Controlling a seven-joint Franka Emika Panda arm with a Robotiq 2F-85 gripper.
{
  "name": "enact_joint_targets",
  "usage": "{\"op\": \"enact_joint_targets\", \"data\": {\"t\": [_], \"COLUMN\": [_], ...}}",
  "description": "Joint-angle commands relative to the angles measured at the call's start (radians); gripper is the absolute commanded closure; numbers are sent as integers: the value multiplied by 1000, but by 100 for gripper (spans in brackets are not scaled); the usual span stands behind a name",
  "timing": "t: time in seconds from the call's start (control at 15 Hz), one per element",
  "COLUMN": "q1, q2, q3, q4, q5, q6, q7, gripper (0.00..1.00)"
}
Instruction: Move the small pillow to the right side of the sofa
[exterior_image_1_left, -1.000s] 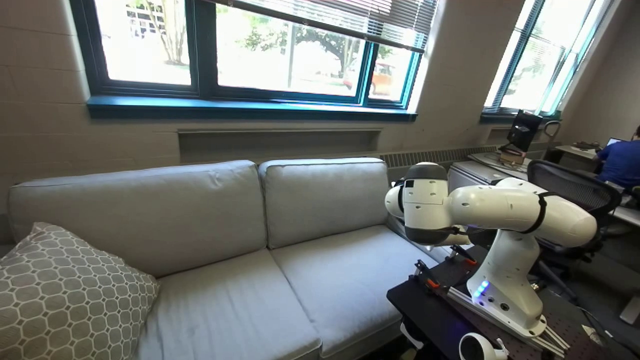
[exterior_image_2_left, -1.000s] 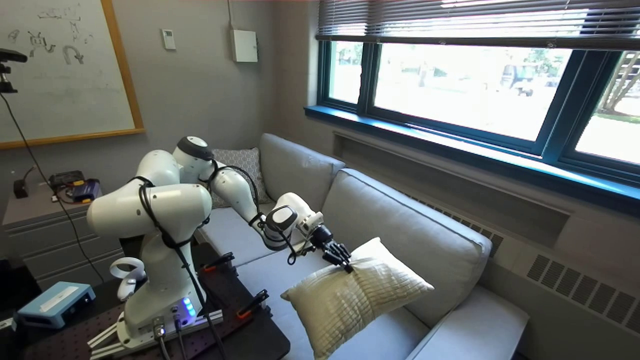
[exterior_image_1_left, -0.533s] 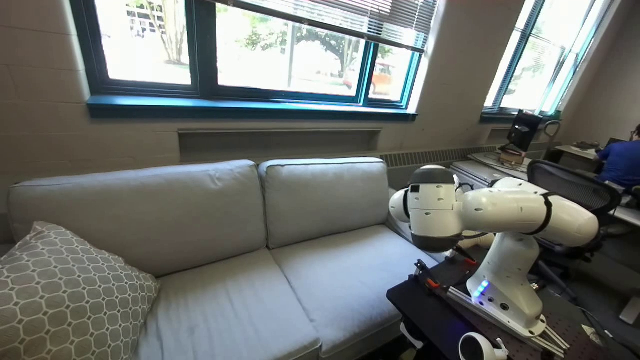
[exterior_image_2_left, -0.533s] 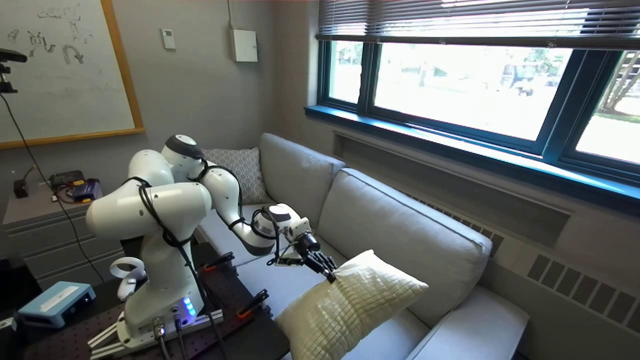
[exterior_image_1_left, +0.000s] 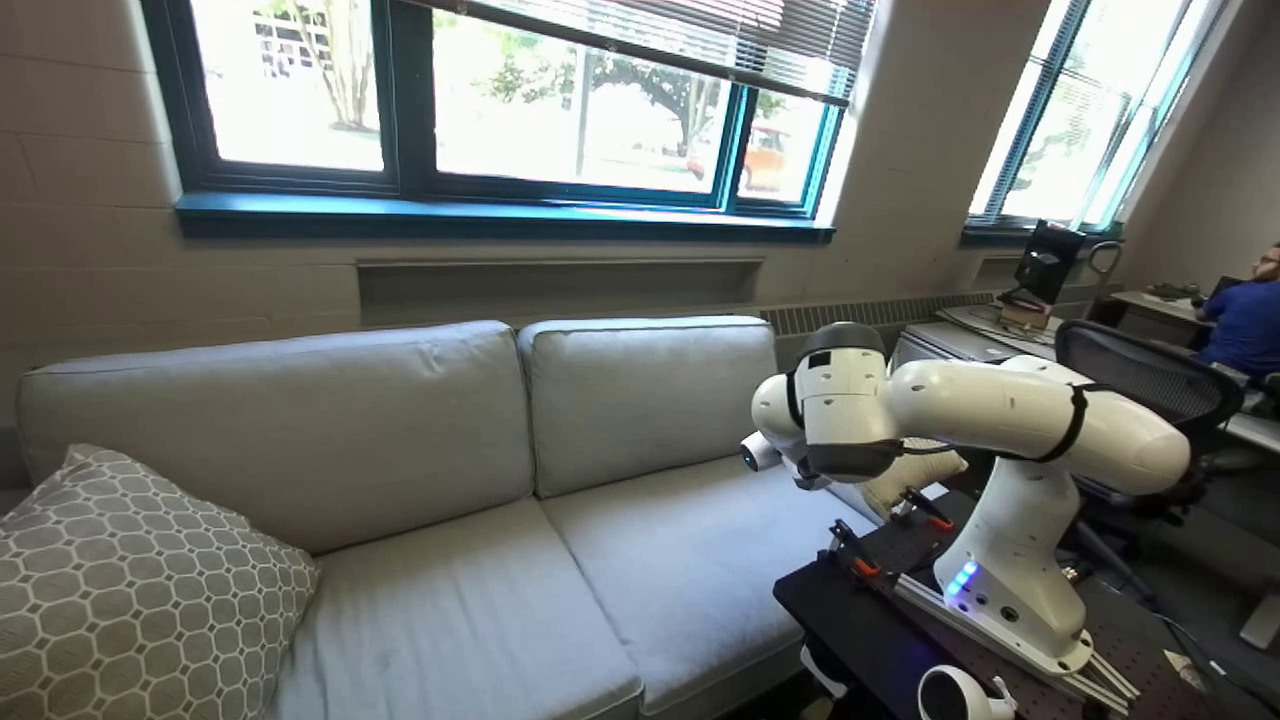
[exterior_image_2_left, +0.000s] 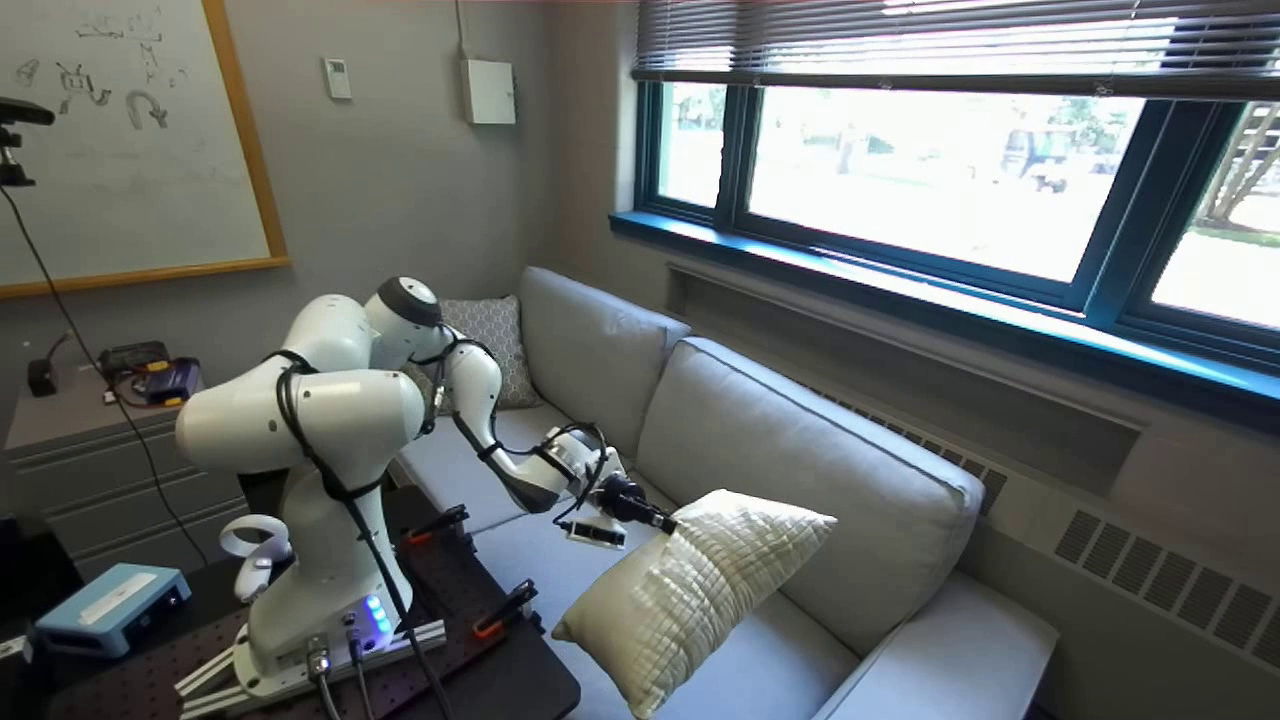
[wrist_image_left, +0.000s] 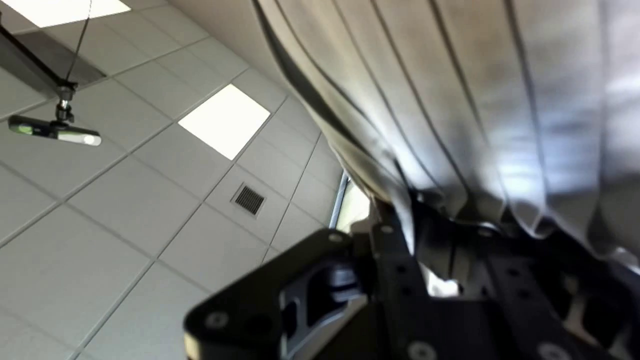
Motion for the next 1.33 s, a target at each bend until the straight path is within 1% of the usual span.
{"op": "enact_joint_targets", "data": {"t": [0.0,0.13,0.2,0.33,0.47,0.53,0.67,0.8,0.87,1.07,1.27], "q1": [-269,-425,-505,-658,-785,-849,-963,-1053,-1087,-1168,-1234], "q2": [1,0,0,0,2,3,5,7,6,2,0], "q3": [73,122,160,226,312,367,491,603,645,732,805], "q4": [226,346,425,563,697,760,854,908,917,916,913], "q5": [-213,-303,-335,-389,-444,-493,-632,-779,-847,-1001,-1081], "q6": [-264,-400,-456,-474,-463,-481,-536,-596,-624,-681,-697], "q7": [90,89,72,40,18,18,23,17,13,-2,-24], "gripper": [94,94,94,94,94,94,94,94,94,94,94]}}
